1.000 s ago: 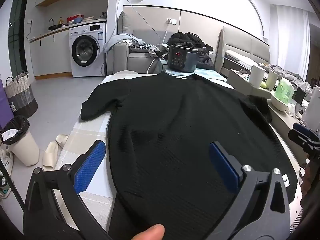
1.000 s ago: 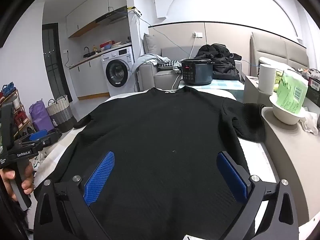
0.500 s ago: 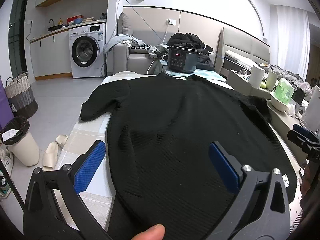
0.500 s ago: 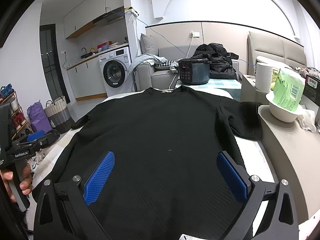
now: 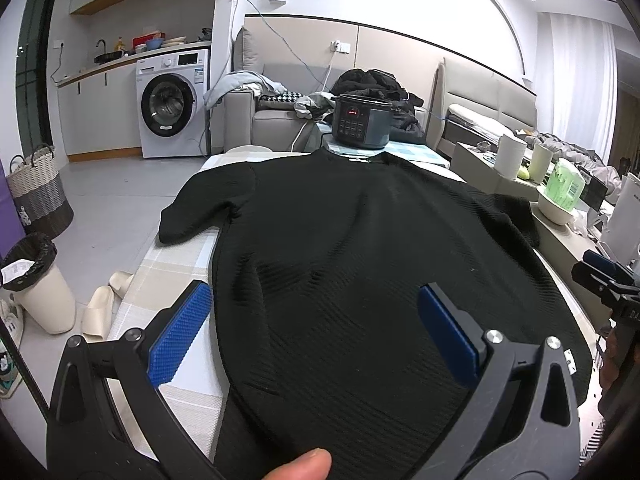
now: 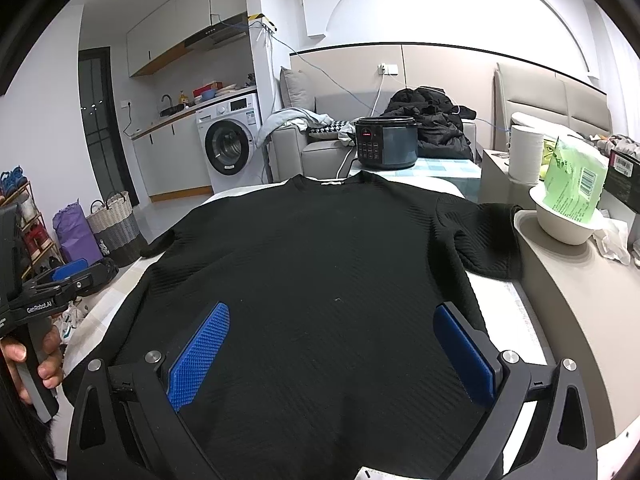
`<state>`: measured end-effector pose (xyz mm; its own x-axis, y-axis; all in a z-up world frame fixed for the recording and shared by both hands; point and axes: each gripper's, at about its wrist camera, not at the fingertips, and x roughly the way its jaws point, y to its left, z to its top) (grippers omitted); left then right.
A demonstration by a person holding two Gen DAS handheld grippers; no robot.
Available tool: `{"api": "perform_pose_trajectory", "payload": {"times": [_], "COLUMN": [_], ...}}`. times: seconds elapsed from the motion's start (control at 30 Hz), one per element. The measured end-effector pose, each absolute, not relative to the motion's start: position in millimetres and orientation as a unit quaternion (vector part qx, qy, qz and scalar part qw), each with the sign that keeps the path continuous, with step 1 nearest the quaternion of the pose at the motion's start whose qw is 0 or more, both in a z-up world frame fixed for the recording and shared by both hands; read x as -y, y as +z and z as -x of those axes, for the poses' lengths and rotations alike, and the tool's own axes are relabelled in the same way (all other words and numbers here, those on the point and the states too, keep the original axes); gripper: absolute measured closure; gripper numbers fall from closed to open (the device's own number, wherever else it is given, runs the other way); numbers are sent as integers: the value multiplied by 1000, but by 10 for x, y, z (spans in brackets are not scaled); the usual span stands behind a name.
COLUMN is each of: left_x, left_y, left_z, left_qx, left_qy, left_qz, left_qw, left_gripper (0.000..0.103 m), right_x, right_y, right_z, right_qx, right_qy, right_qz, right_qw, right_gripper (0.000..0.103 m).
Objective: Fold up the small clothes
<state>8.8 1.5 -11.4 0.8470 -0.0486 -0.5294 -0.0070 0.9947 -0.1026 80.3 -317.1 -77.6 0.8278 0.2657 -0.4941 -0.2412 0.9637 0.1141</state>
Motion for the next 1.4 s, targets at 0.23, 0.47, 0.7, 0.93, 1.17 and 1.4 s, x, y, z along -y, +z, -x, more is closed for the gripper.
{"api": "perform_pose_trajectory", "payload": {"times": [0.23, 0.47, 0.7, 0.93, 1.17, 1.4], "left_x": [-14, -27, -73, -176, -120, -46], "left_y": [-117, -135, -178, -198, -220, -281], "left_z": [-89, -84, -119, -231, -310, -452], "left_qx": [-276, -279, -283, -284, -281, -293], "left_qy": [-12, -7, 9, 5, -4, -7], "left_qz": [50, 52, 56, 78, 77, 71], "left_qw": [960, 959, 957, 956, 957, 953], "left_gripper": [1, 1, 1, 1, 1, 1], "right_x": [3181, 3189, 3181, 3140, 3096, 3052], "right_y": [-783, -787, -812, -835, -840, -902], "right_z": [-803, -804, -799, -783, -823, -914], "right_qx": [-264, -265, -274, -278, -273, -284], "right_qy": [134, 133, 133, 130, 129, 134], "right_qz": [-24, -25, -22, -11, -2, 7], "right_qw": [955, 955, 952, 952, 953, 949], "right_gripper": [0, 0, 0, 0, 0, 0]}}
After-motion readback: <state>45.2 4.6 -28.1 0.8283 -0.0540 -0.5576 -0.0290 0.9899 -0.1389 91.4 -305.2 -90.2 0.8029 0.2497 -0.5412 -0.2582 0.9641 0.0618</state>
